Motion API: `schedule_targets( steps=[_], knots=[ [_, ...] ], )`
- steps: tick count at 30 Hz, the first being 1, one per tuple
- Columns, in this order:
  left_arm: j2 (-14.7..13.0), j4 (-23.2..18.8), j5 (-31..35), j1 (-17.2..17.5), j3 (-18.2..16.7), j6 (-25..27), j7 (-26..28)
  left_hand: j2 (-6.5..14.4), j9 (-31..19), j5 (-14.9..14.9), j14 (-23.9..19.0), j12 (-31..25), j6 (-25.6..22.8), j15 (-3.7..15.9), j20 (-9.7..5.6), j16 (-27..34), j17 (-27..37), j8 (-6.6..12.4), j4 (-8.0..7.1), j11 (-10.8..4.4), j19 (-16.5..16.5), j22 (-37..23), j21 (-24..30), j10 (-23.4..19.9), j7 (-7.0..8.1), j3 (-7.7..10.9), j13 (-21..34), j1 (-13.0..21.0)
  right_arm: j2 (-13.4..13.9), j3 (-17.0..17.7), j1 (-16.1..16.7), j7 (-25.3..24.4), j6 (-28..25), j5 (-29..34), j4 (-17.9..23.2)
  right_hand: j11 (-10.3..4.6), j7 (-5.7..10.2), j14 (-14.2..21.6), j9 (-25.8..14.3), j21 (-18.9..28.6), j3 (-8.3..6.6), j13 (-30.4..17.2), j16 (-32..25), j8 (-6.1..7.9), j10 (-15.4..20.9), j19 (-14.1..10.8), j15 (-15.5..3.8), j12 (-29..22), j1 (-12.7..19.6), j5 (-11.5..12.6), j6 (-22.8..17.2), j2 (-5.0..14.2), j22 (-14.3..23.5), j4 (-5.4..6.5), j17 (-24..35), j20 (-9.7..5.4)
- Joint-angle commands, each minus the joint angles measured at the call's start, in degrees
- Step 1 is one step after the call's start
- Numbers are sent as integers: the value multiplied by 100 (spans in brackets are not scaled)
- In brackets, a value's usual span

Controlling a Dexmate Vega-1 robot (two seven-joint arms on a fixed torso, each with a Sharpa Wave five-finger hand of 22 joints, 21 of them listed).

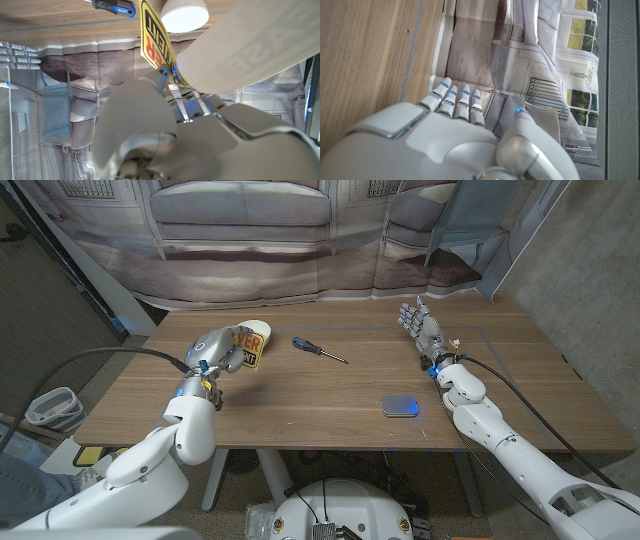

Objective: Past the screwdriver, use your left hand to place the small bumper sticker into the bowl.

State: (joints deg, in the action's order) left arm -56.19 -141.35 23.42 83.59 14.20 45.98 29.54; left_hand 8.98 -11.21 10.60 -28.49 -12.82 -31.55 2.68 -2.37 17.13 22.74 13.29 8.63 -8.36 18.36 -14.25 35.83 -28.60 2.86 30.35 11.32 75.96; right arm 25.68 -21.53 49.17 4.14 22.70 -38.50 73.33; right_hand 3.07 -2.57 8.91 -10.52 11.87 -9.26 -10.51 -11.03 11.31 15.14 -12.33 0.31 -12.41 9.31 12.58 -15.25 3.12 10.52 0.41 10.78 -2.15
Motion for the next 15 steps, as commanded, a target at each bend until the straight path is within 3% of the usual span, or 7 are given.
schedule_targets(
  steps=[1, 15],
  knots=[
    [29, 271, -136, -59, -174, -302, 65, -41, -13, -14, -70, -15, -55, 508, -81, -17, 23, -3, -16, -8, 6, -16, 43, -37, 0, 8, 13, 27, -31, -11, -44, 9, -1, -3, -61, 18, -23, 33, -24, 1, 7, -24, -3, -6, 65, -49, -10, -3, 10, -15, -12, 23, 22, 7, 20, -129],
    [39, 509, -311, -258, -250, -382, -60, -65, -13, -23, -90, -7, -93, 528, -92, -28, 50, -4, -45, -15, -22, -14, 97, -51, 16, -21, 14, -23, -43, -6, -65, 10, 34, 12, -94, 7, -24, 36, -24, 1, 10, -24, -3, -5, 56, -54, -4, 1, 10, -16, -16, 26, 22, 5, 21, -132]
  ],
)
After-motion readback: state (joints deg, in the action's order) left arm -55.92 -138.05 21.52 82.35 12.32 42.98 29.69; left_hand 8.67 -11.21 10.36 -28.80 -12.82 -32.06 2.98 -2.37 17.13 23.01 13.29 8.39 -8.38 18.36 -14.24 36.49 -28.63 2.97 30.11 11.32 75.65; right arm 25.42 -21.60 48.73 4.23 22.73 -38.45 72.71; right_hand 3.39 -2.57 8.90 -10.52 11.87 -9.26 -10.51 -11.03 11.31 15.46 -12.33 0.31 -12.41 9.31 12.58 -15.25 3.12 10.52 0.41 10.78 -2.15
